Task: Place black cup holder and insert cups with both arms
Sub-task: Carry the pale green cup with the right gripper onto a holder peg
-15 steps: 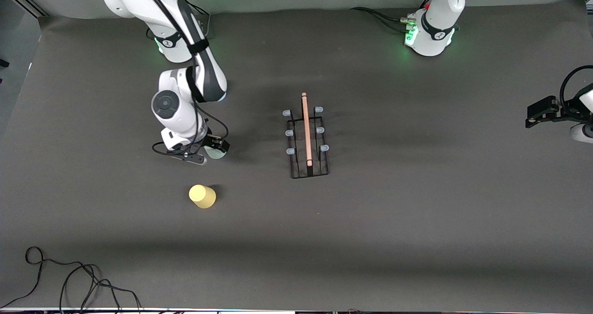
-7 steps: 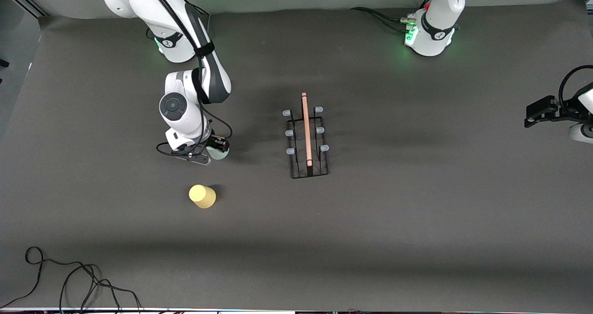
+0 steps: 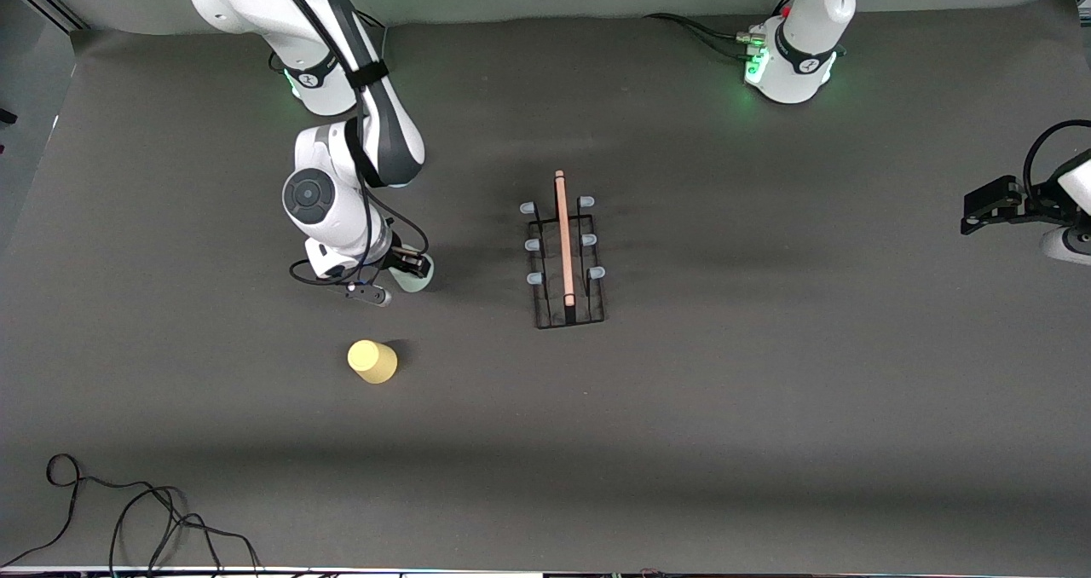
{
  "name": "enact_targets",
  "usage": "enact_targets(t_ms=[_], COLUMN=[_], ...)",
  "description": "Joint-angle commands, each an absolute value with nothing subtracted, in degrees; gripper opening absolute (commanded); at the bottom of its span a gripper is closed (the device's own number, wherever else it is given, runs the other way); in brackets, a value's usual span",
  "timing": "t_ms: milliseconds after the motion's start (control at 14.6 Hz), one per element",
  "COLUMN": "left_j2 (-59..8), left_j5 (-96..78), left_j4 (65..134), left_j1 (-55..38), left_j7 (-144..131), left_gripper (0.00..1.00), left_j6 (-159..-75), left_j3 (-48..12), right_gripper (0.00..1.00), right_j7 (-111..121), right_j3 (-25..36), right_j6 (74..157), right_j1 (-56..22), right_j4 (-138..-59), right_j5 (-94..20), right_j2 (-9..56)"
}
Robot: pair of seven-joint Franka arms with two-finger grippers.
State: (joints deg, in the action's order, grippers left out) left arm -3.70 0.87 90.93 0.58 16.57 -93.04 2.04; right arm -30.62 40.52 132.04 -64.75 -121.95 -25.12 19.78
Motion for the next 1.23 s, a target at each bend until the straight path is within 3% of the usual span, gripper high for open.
enact_targets(t_ms=[0,479,1162], left_j2=[-3.6,-3.6,-3.8], left_j5=[0.4,0.4,0.4], left_j4=[90.2,90.3,90.3], left_j1=[0.6,0.6,0.8], left_j7=[16.2,16.3,16.3], left_gripper=[1.0,1.0,1.0], left_j6=[-92.0,-92.0,-92.1], left_j3=[1.9,1.9,1.9], right_gripper=[0.0,0.0,0.0], right_j7=[-39.2,-56.7,-62.3], right_j3=[40.4,40.4,40.3], right_j6=[126.6,117.8,117.6], right_j1=[-67.5,-73.7,-82.4], right_j4=[-115.9,-105.2,-104.6], right_j5=[-26.5,-26.5,-26.5], right_j2=[19.0,18.9,22.8])
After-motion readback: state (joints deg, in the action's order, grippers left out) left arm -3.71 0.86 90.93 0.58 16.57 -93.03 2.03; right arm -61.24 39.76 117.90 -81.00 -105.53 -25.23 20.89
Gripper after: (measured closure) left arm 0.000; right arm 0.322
